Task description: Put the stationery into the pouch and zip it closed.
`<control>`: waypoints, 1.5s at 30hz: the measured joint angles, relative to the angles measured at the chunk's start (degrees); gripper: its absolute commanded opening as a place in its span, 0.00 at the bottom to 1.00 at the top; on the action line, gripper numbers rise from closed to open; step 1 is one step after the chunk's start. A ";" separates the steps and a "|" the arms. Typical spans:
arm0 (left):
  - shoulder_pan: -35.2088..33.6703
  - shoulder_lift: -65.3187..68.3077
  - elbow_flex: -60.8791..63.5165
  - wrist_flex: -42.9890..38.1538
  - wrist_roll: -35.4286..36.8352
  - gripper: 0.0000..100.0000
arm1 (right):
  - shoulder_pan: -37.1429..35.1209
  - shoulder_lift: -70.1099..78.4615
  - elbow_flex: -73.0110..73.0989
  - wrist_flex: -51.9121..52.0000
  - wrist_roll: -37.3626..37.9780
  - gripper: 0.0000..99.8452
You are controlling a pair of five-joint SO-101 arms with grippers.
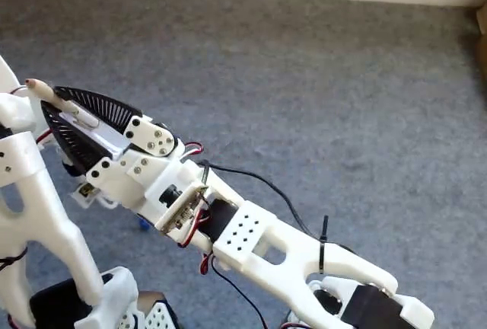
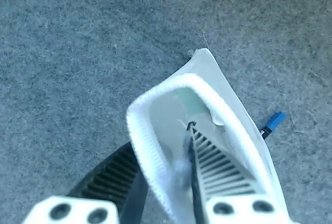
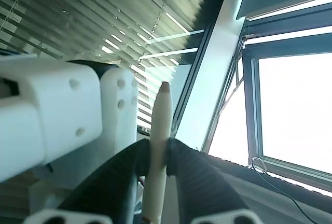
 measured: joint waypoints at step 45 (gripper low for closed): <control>0.53 -1.05 -1.76 -0.62 -23.21 0.01 | -0.09 -11.60 1.41 2.29 0.00 0.00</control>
